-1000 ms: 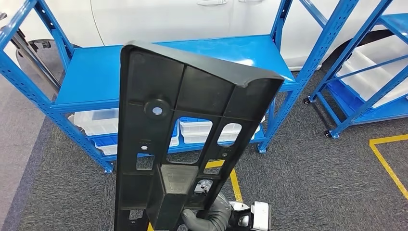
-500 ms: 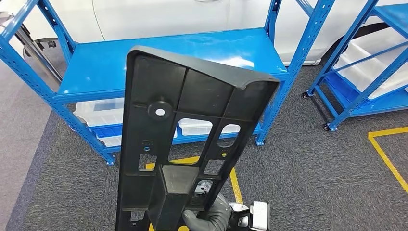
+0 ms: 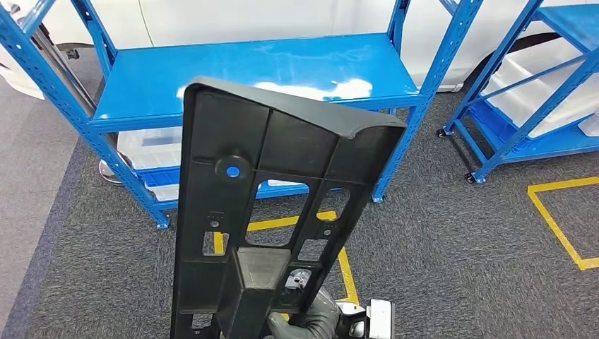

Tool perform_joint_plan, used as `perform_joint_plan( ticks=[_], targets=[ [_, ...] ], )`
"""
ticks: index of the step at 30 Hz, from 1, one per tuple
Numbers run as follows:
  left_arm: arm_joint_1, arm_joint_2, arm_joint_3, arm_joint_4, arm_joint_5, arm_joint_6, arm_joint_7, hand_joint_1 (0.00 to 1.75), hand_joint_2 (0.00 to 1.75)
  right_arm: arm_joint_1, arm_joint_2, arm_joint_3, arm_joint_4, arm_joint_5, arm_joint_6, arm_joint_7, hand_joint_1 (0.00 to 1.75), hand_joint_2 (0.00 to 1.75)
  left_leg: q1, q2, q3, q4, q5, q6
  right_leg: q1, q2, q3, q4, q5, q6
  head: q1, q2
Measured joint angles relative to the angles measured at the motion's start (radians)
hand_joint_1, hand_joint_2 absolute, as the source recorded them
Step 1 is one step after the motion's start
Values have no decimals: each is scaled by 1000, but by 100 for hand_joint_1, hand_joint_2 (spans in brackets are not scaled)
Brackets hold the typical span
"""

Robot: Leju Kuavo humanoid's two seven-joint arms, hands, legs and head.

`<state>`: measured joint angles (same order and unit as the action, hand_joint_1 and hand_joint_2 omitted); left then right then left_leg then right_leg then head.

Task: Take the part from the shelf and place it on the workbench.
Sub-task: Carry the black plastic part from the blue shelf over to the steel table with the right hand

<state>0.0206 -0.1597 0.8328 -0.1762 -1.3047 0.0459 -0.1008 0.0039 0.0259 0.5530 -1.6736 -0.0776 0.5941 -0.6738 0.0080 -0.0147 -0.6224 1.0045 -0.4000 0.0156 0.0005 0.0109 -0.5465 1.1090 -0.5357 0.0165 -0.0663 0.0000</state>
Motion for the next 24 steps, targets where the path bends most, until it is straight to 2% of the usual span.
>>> perform_joint_plan(
  ticks=[1,2,3,5,6,7,9,10,11,12,13,15,16,17,19,21,22,24],
  targets=[
    [0,0,0,0,1,1,0,0,175,0,1,0,-1,1,1,1,175,175,-1,-1,-3,0,6,-5,3,1,45,-64,6,-8,0,0],
    [-1,-1,0,0,2,4,-1,0,175,0,2,-1,-2,2,3,1,175,175,-1,-2,-4,0,11,-10,5,1,72,-105,4,-15,0,0],
    [0,-1,0,0,2,6,-3,0,175,1,4,-1,-3,3,6,1,175,175,-1,-3,-4,-1,17,-16,7,2,80,-122,2,-22,0,0],
    [0,0,0,0,3,8,-6,0,175,3,5,-3,-3,3,11,1,175,175,0,-5,-5,-2,25,-28,5,0,73,-126,16,-36,1,0],
    [0,0,1,0,3,8,-8,0,175,3,6,-4,-3,3,13,1,175,175,0,-6,-13,12,13,-33,3,-1,69,-129,25,-44,0,0],
    [0,0,1,0,4,7,-9,0,175,3,7,-5,-3,3,15,1,175,175,-1,-6,-29,47,-15,-37,1,-3,64,-133,34,-50,0,0],
    [-1,1,1,-1,5,5,-12,0,175,4,10,-8,-3,3,17,1,175,175,0,-6,-79,174,-98,-42,1,-5,49,-133,47,-56,0,0],
    [-2,1,2,-1,6,4,-13,0,175,5,10,-9,-2,3,17,1,175,175,0,-6,-100,242,-130,-44,3,-6,42,-132,52,-57,0,0],
    [-3,1,2,-2,6,4,-14,0,175,5,10,-9,-1,3,17,1,175,175,0,-6,-109,283,-144,-45,4,-6,35,-130,57,-57,0,0],
    [-3,1,3,-2,6,3,-14,0,175,6,10,-10,0,3,17,1,175,175,0,-6,-101,290,-140,-45,5,-5,29,-128,60,-56,0,0],
    [-2,1,3,-2,6,2,-14,0,175,6,10,-11,0,3,17,2,175,175,0,-7,-74,257,-121,-44,6,-2,24,-125,63,-55,0,0],
    [1,2,3,-3,6,2,-14,0,175,7,10,-11,0,3,18,2,175,175,1,-22,19,113,-75,-35,7,7,16,-117,64,-51,0,0],
    [3,2,3,-3,6,3,-14,0,175,7,10,-11,0,3,18,2,175,175,1,-32,57,54,-60,-30,7,12,12,-113,65,-47,0,0],
    [4,2,3,-3,6,3,-14,0,175,7,11,-12,0,3,18,2,175,175,0,-40,81,14,-57,-26,7,17,9,-110,65,-42,0,0],
    [5,2,3,-3,6,4,-14,0,175,8,11,-12,0,2,19,2,175,175,-1,-40,85,-1,-58,-17,7,28,4,-108,68,-31,0,0],
    [7,1,3,-3,5,3,-13,0,175,11,11,-14,-1,2,20,2,175,175,3,-24,83,-9,-55,-6,8,30,-5,-92,60,-19,0,0],
    [7,0,3,-3,5,3,-13,0,175,12,10,-14,-1,2,21,2,175,175,6,-15,81,-13,-52,-1,8,24,-20,-62,40,-13,0,0],
    [9,0,3,-3,5,3,-12,0,175,13,10,-15,-2,2,25,2,175,175,6,4,76,-14,-49,6,3,7,-78,58,-27,-3,0,0]
  ],
)
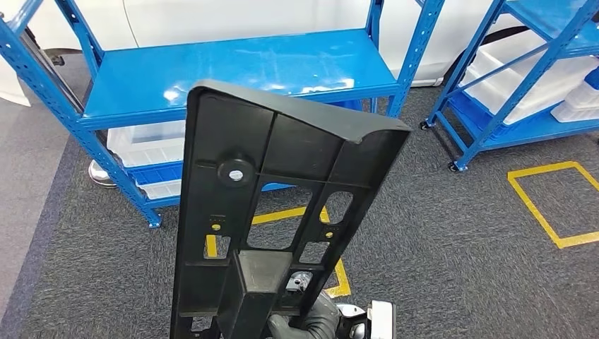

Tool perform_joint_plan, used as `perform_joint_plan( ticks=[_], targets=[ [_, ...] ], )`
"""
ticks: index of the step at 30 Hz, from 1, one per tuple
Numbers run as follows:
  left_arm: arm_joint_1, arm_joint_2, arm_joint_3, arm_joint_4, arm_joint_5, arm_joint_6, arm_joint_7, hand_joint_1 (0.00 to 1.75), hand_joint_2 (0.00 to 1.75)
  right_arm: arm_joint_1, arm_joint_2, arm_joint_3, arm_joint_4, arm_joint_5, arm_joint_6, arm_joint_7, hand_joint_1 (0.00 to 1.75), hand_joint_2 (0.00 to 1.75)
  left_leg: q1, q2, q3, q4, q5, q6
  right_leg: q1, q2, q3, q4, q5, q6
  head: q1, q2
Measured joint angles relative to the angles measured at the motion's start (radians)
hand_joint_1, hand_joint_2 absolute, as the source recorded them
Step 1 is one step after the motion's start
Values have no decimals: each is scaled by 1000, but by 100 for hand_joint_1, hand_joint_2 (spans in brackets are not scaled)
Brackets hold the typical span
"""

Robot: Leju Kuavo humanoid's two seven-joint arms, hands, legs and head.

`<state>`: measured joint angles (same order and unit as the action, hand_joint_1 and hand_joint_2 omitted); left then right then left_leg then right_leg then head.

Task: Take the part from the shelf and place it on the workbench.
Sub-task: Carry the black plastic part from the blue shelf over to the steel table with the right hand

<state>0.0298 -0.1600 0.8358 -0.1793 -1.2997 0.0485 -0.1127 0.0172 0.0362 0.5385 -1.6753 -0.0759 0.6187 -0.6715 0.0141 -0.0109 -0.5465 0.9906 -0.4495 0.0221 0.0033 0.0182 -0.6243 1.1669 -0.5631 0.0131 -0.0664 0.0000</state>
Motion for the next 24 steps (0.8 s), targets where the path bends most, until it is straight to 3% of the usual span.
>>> perform_joint_plan(
  ticks=[2,3,4,6,8,10,12,14,16,17,18,19,20,22,24],
  targets=[
    [1,0,0,0,0,-1,1,0,175,0,0,0,2,0,4,0,175,175,-1,17,-4,1,0,1,-6,-6,-59,120,-47,8,0,0],
    [2,0,0,0,0,-1,1,0,175,1,0,-1,3,-1,5,0,175,175,-2,26,-5,3,0,1,-8,-8,-64,133,-42,10,0,0],
    [3,0,0,0,0,-1,2,0,175,1,0,-1,4,-2,6,0,175,175,-2,34,-5,4,0,0,-9,-11,-49,103,-17,10,0,0],
    [3,0,0,0,-2,-1,4,0,175,1,0,-2,4,-5,6,0,175,175,-3,49,-3,6,-3,-4,-8,-41,27,-44,51,4,0,0],
    [4,0,0,0,-4,-2,7,0,175,2,0,-2,3,-10,4,0,175,175,-6,59,0,9,-5,-13,-1,-68,76,-149,86,-9,0,0],
    [5,0,0,0,-5,-2,8,0,175,5,0,-4,2,-12,2,0,175,175,-9,68,1,9,-4,-25,4,-61,76,-163,89,-19,0,0],
    [5,1,0,0,-6,-3,10,0,175,9,0,-7,0,-13,-3,-1,175,175,-8,64,-3,15,-13,-36,-2,-44,76,-170,97,-29,0,0],
    [2,2,0,0,-6,-4,12,0,175,10,3,-10,-3,-13,-7,-1,175,175,-8,32,-34,86,-59,-43,-9,-28,77,-176,105,-40,0,0],
    [-4,3,0,0,-6,-4,13,0,175,10,6,-11,-4,-14,-8,3,175,175,-6,7,-95,227,-127,-47,-8,-10,75,-176,108,-45,0,0],
    [-6,3,0,0,-6,-4,13,0,175,10,8,-11,-5,-16,-8,8,175,175,-6,3,-123,286,-145,-48,-7,1,75,-174,108,-46,0,0],
    [-8,3,0,0,-5,-4,14,0,175,10,8,-11,-5,-17,-6,13,175,175,-6,2,-136,313,-144,-49,-6,14,75,-173,108,-46,0,0],
    [-9,3,0,0,-4,-4,16,0,175,10,9,-11,-5,-19,-4,17,175,175,-5,1,-131,300,-124,-49,-7,28,76,-171,107,-45,0,0],
    [-9,4,0,0,-4,-4,18,0,175,10,11,-12,-5,-21,0,19,175,175,-4,-4,-109,247,-87,-49,-7,42,77,-168,106,-44,0,0],
    [-9,4,0,0,-4,-2,21,0,175,7,14,-12,-5,-24,7,21,175,175,1,-39,-47,102,-23,-46,-7,67,74,-160,103,-37,0,0],
    [-9,5,0,0,-3,-1,21,0,175,4,18,-12,-4,-28,10,22,175,175,4,-68,-15,29,-4,-40,-6,87,65,-153,101,-26,0,0]
  ],
)
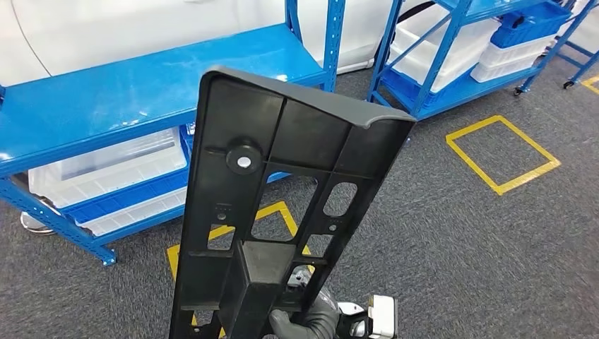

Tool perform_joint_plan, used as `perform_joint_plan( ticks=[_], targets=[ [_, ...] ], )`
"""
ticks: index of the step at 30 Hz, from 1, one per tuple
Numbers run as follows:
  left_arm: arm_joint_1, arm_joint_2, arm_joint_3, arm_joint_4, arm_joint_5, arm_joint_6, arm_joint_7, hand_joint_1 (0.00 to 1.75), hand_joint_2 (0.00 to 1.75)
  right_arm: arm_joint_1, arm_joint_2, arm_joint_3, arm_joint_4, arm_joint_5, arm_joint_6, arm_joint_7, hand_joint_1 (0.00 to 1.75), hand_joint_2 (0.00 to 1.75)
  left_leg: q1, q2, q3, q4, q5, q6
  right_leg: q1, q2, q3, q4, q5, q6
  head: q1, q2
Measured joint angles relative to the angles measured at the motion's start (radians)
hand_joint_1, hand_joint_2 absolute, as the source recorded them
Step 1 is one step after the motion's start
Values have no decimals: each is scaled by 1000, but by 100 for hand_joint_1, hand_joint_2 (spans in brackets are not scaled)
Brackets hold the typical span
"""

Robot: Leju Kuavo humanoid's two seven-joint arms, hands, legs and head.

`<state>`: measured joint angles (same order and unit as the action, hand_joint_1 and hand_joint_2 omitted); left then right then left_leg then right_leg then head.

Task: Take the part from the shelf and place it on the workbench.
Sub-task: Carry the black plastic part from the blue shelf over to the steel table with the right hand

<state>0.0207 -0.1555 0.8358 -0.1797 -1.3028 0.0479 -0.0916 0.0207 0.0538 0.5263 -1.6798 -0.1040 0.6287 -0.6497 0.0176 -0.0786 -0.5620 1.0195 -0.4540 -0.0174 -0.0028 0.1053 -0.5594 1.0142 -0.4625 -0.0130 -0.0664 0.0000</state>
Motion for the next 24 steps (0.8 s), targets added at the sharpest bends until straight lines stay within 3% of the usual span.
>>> perform_joint_plan(
  ticks=[2,4,5,7,9,10,11,12,14,16,18,20,22,24],
  targets=[
    [-1,-1,0,0,0,0,0,0,175,-1,2,-1,0,-3,0,3,175,175,-1,7,1,-5,-1,12,-3,18,-8,1,2,14,0,0],
    [2,-2,0,0,0,2,0,0,175,-1,2,-2,0,-6,0,7,175,175,0,29,2,-11,3,26,-2,-7,-20,24,-13,26,0,0],
    [3,-3,0,0,-1,3,0,0,175,-1,2,-2,-1,-8,0,8,175,175,1,42,2,-14,4,32,-2,-32,-38,62,-35,30,0,0],
    [6,-4,0,0,-1,2,0,0,175,1,2,-3,-1,-9,0,9,175,175,-1,67,1,-14,3,39,-2,-81,-101,188,-99,37,0,0],
    [8,-4,0,0,-1,0,0,0,175,4,2,-4,-1,-9,0,10,175,175,-4,93,-1,-14,2,40,-4,-94,-153,286,-128,41,0,0],
    [9,-4,0,0,-1,-1,0,0,175,6,2,-5,-1,-9,0,10,175,175,-4,106,-1,-14,1,40,-5,-98,-152,282,-115,40,0,0],
    [10,-4,0,0,-1,-2,1,0,175,6,2,-6,-1,-9,0,10,175,175,-5,118,1,-14,0,39,-4,-103,-130,237,-86,38,0,0],
    [10,-4,0,0,-1,-3,1,0,175,7,2,-6,-1,-9,0,10,175,175,-6,128,2,-14,-1,38,-2,-115,-90,164,-51,33,0,0],
    [12,-6,0,0,-1,-4,1,0,175,7,2,-8,-2,-9,0,10,175,175,-10,143,7,-13,-4,31,6,-149,-25,35,-8,18,0,0],
    [14,-7,0,0,-1,-4,2,0,175,10,2,-11,-2,-9,-1,9,175,175,-12,155,11,-14,-5,21,13,-158,-11,-4,-1,5,0,0],
    [14,-6,0,0,-2,-4,1,0,175,17,2,-14,-3,-9,-1,8,175,175,-12,161,12,-14,-8,10,11,-138,-12,-11,7,-3,0,0],
    [13,-6,0,-1,-2,-4,-1,0,175,23,2,-17,-4,-8,-1,6,175,175,-11,130,-5,29,-40,2,2,-118,-8,-21,17,-13,0,0],
    [9,-6,0,-2,-1,-3,-4,0,175,26,3,-19,-4,-8,0,5,175,175,-9,86,-57,147,-106,-4,-2,-99,-8,-25,22,-19,0,0],
    [4,-6,0,-2,-1,-3,-5,0,175,32,4,-22,-2,-7,2,2,175,175,-9,71,-107,261,-146,-9,-2,-73,-9,-23,23,-20,0,0]
  ],
)
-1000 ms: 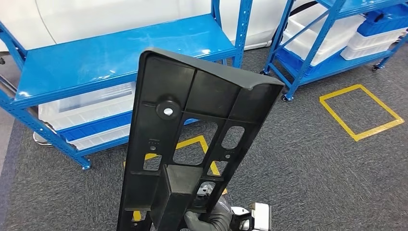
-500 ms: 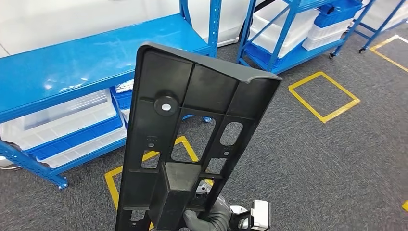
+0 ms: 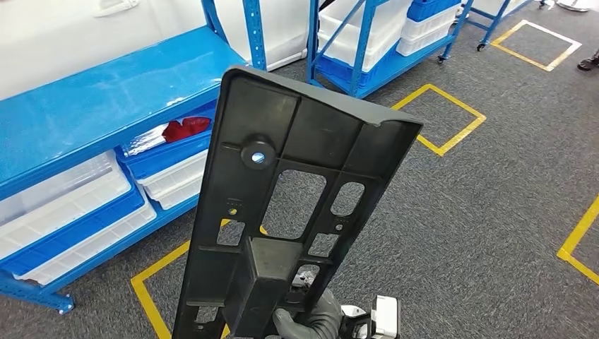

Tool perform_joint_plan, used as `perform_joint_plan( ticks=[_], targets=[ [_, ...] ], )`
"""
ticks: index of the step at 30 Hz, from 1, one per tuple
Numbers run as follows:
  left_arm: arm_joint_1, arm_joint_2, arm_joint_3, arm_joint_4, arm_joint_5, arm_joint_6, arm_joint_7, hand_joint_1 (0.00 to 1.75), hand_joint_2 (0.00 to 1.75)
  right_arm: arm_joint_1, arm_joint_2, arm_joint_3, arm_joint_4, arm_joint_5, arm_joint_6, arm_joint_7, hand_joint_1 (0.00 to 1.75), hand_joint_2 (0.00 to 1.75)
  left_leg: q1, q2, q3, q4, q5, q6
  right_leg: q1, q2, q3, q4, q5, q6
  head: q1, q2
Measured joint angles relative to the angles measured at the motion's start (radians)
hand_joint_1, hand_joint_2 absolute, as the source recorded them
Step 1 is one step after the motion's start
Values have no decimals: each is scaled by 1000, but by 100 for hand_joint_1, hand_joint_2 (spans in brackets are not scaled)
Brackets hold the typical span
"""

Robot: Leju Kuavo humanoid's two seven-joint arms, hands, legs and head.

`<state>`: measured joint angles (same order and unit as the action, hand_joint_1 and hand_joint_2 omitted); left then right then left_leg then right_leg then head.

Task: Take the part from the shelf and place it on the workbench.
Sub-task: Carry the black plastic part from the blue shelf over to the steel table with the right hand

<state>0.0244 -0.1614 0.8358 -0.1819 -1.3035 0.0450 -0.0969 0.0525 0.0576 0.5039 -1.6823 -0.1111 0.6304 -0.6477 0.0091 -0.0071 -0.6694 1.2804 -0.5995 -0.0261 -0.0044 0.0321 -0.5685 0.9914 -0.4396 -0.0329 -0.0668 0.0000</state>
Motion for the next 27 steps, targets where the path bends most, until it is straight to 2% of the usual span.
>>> perform_joint_plan(
  ticks=[1,2,3,5,7,9,10,11,13,14,15,16,17,18,20,21,22,24,25,27],
  targets=[
    [-1,0,0,0,0,1,0,0,175,3,0,-2,1,0,1,-3,175,175,1,-2,-6,13,7,-1,0,15,0,2,0,0,0,0],
    [-2,1,0,0,0,3,-1,0,175,6,0,-4,2,0,2,-6,175,175,2,-5,8,-19,34,-2,-1,31,0,5,-1,1,0,0],
    [-1,1,0,0,1,5,0,0,175,8,0,-6,3,0,5,-10,175,175,4,-14,37,-83,71,-3,-2,47,0,9,-2,4,0,0],
    [-1,1,0,0,1,11,-1,0,175,11,0,-10,4,-1,12,-17,175,175,11,-58,94,-211,123,-2,-2,75,-7,23,-7,13,0,0],
    [-2,1,0,0,2,15,-2,0,175,13,0,-13,4,-2,20,-22,175,175,12,-84,113,-257,129,7,-1,96,-18,31,-9,27,0,0],
    [-2,1,0,0,3,17,-2,0,175,16,1,-18,5,-2,27,-25,175,175,10,-65,112,-260,132,22,-6,112,-25,32,-7,41,0,0],
    [-1,0,0,0,3,18,-2,0,175,16,1,-20,6,-3,31,-26,175,175,10,-52,113,-263,135,30,-6,100,-30,41,-12,47,0,0],
    [1,0,0,0,4,19,-2,0,175,15,2,-22,6,-3,34,-26,175,175,11,-39,114,-266,137,36,-4,75,-42,66,-27,51,0,0],
    [5,-1,0,0,5,21,-2,0,175,12,4,-24,10,-5,39,-27,175,175,8,-11,114,-269,137,45,-1,8,-98,179,-88,57,0,0],
    [6,-1,0,0,5,21,-2,0,175,10,6,-25,12,-5,41,-27,175,175,6,3,113,-269,136,48,-2,-11,-133,248,-120,59,0,0],
    [7,-1,0,0,5,21,-2,0,175,10,7,-25,15,-5,42,-27,175,175,4,17,112,-268,135,49,-2,-20,-160,302,-138,60,0,0],
    [8,-1,0,0,5,21,-2,0,175,10,7,-26,17,-6,43,-27,175,175,3,31,112,-268,133,49,-3,-24,-170,322,-137,60,0,0],
    [9,-1,0,0,5,21,-1,0,175,10,7,-28,18,-6,44,-27,175,175,2,43,113,-268,132,49,-2,-27,-156,297,-117,58,0,0],
    [10,-1,0,0,5,22,-1,0,175,10,7,-29,19,-8,46,-28,175,175,1,54,114,-267,131,48,-1,-34,-122,236,-86,53,0,0],
    [12,-1,0,0,5,23,1,0,175,10,9,-31,20,-10,51,-30,175,175,-3,71,119,-267,127,43,8,-71,-43,88,-36,35,0,0],
    [13,-1,0,0,5,23,1,0,175,9,11,-32,21,-12,52,-32,175,175,-4,77,122,-267,125,38,14,-85,-21,45,-26,27,0,0],
    [14,0,0,0,5,23,2,0,175,9,12,-33,22,-13,53,-33,175,175,-4,82,124,-268,123,33,19,-92,-12,26,-25,20,0,0],
    [15,0,0,0,5,23,2,0,175,9,14,-35,24,-15,54,-36,175,175,-4,95,129,-272,121,21,18,-74,-11,20,-20,11,0,0],
    [15,1,0,0,5,23,2,0,175,9,16,-36,25,-15,55,-37,175,175,-4,91,129,-270,117,16,15,-63,-8,13,-16,8,0,0],
    [13,3,0,0,4,23,1,0,175,8,22,-38,26,-17,56,-39,175,175,-4,51,106,-212,78,7,6,-41,-1,-1,-5,-1,0,0]
  ],
)
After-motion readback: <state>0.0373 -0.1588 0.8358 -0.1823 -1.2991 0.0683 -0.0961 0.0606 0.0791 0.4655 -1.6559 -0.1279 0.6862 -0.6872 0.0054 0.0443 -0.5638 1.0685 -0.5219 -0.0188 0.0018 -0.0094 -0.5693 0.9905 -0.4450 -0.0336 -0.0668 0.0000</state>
